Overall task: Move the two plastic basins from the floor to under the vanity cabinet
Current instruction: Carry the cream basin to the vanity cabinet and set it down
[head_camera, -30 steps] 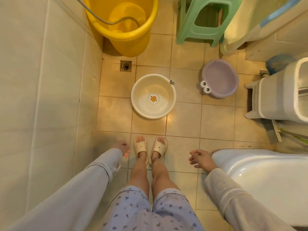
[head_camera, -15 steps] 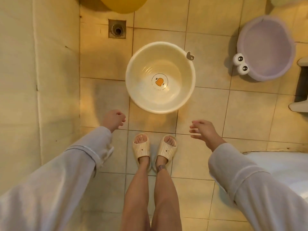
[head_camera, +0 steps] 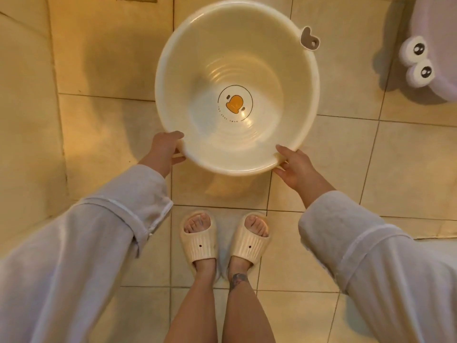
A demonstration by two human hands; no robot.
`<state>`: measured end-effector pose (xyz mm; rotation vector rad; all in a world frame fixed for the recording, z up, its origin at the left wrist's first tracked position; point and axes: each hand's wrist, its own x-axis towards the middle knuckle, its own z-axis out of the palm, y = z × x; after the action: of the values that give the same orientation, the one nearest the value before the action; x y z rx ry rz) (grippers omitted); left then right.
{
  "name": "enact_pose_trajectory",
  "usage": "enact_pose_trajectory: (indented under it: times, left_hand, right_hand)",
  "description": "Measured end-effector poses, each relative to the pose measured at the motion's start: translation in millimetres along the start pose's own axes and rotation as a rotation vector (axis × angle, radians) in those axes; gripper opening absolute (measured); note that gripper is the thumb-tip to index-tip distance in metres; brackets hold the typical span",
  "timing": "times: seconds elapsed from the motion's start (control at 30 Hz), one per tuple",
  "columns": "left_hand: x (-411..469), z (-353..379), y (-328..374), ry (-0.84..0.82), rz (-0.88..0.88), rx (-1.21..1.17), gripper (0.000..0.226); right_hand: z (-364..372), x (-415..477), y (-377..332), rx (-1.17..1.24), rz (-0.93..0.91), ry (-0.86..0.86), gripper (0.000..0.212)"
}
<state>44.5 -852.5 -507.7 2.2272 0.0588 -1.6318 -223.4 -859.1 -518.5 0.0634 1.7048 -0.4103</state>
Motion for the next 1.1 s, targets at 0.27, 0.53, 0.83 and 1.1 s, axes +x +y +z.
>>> enact_pose_trajectory:
  times: [0.27,0.53,0.83,1.1]
  left_hand:
    - [-19.5,-15.8,3.0,-0.076,-0.021,-0.124,0.023]
    - [-134.6,-40.8,2.5,-0.126,-0.041,-0.12,0.02]
    - [-353.6,-102.1,-14.2,-0.178,-0.058,-0.125,0.015]
    - [-499.8,-136.6,-27.3,-0.14,0.002,-0.139,0.008]
  right_hand:
    - [3.6,-15.3,-1.9,0.131,-0.026,0.076,0.047]
    - [-38.5,-139.9,-9.9,0.126,-0.035,0.103,0.043]
    - [-112.9,-363.6,-0.3,0.113,-0.062,0.105,0.04]
    - [-173.4,-515.7,32.9,0.202,-0.126,0.079,0.036]
